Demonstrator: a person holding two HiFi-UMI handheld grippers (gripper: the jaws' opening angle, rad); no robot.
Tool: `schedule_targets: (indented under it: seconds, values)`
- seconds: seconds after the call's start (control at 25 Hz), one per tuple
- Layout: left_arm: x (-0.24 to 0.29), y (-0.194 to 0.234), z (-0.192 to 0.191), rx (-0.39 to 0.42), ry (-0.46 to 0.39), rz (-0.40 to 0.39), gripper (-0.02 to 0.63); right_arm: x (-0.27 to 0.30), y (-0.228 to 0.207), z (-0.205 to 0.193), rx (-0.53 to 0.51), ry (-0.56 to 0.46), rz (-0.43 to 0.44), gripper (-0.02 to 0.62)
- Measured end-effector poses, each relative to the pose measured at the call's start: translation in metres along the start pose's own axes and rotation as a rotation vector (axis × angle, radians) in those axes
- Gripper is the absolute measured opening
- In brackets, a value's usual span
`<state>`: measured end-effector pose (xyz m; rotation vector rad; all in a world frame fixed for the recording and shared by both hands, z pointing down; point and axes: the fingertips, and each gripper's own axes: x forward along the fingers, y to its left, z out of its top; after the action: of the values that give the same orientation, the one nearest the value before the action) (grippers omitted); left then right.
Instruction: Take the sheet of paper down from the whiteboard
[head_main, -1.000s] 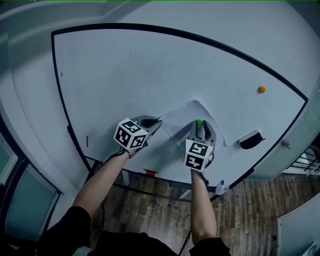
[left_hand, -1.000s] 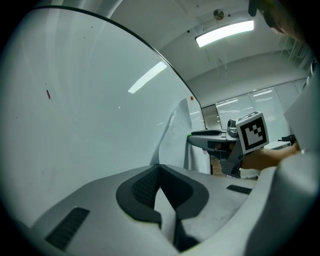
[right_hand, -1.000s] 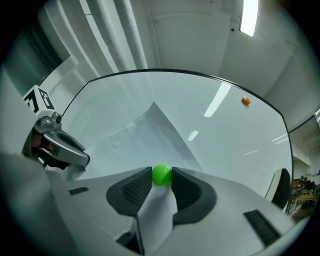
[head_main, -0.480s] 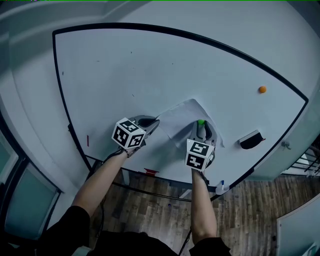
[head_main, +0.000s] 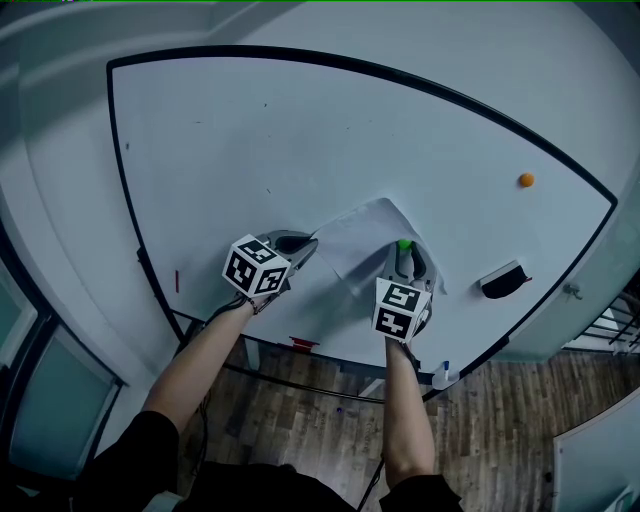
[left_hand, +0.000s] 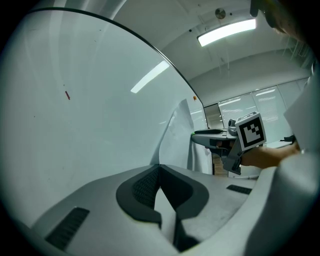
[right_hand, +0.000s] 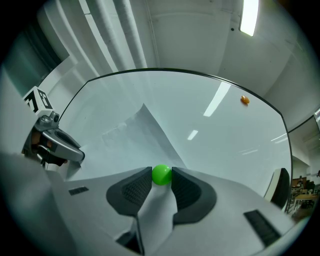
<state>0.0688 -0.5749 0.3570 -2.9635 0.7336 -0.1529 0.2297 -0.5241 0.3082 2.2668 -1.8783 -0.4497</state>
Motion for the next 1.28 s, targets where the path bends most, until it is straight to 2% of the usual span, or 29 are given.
schedule_targets:
  seconds: [1.28]
  values:
    - [-0.01, 0.011, -0.019, -0.044, -0.028, 0.005, 0.02, 0.0, 0.002, -0.01, -0.006, 0.008, -0.009, 0.132]
